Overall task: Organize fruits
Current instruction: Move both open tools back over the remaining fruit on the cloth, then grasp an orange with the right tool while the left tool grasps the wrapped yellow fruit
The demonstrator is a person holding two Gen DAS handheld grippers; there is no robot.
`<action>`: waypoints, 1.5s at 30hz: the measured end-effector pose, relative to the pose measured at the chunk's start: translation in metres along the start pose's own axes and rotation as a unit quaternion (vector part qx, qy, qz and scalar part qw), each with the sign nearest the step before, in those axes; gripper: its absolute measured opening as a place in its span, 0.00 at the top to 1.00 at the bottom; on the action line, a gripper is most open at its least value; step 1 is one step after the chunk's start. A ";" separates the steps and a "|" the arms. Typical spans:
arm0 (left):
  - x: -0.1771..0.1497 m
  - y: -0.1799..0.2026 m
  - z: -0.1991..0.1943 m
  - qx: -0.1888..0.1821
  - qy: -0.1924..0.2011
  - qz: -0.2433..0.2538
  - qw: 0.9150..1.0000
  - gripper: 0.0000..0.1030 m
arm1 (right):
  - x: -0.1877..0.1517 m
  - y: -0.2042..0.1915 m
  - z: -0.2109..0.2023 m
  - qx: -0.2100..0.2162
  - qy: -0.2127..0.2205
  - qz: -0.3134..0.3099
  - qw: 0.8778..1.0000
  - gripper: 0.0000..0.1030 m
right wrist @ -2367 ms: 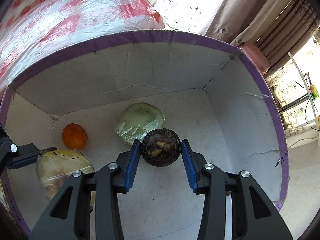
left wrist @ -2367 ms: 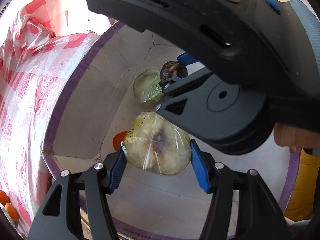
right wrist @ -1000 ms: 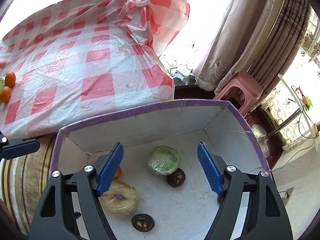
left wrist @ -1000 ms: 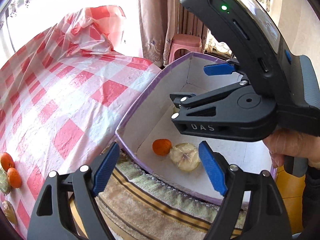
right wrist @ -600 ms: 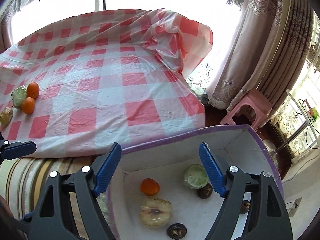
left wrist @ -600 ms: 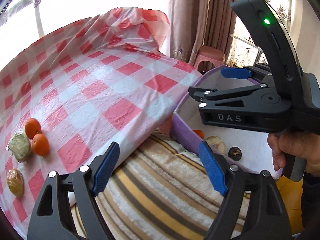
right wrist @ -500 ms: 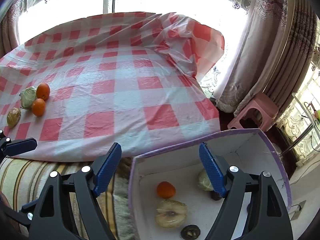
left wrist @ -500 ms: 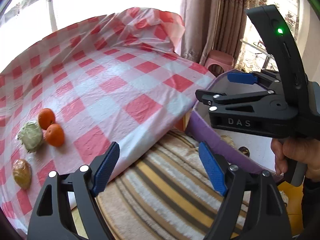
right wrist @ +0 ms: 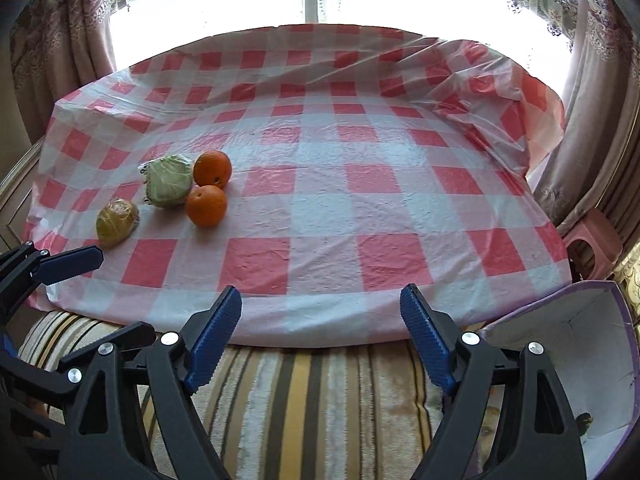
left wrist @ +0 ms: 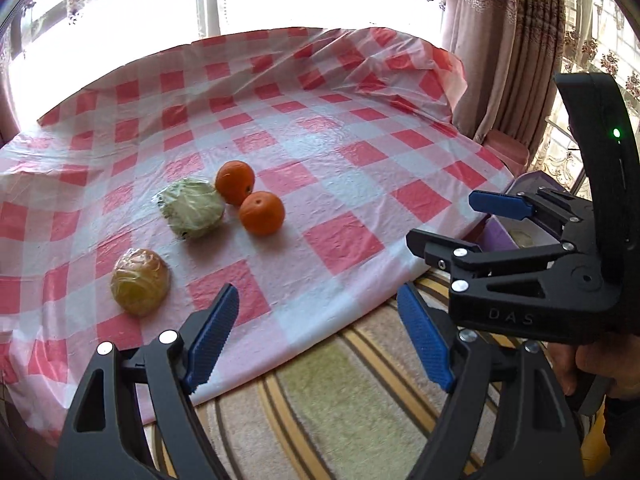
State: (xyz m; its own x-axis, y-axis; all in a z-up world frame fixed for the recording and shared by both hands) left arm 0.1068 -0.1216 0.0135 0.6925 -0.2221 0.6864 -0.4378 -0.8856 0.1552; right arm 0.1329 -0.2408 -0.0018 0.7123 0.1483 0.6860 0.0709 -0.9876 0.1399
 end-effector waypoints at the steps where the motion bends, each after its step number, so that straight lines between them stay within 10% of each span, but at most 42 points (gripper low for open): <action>1: -0.002 -0.006 -0.004 0.006 0.002 -0.004 1.000 0.21 | -0.001 -0.006 0.000 0.004 0.000 -0.004 1.000 0.23; 37: -0.026 -0.159 -0.001 0.068 -0.012 -0.146 0.987 0.21 | 0.017 -0.073 0.037 0.039 -0.034 -0.051 0.997 0.23; 45: -0.023 -0.166 0.011 0.067 -0.020 -0.144 0.987 0.40 | 0.023 -0.071 0.048 0.044 -0.038 -0.034 0.998 0.21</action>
State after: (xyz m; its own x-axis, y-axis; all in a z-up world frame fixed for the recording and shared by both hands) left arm 0.1700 0.0255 -0.0359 0.8001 0.0339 0.5989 -0.1414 -0.9597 0.2431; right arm 0.1777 -0.1697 -0.0299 0.7544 0.2136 0.6207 0.1796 -0.9767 0.1179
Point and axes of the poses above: each gripper's, at about its wrist camera, not at the fingertips, and z roughly the way its jaws point, y to its right, x to its top, the point moved 5 cm from there along z, roughly the way its jaws point, and after that the axes turned 13 degrees about -x, right-handed, at the moved point
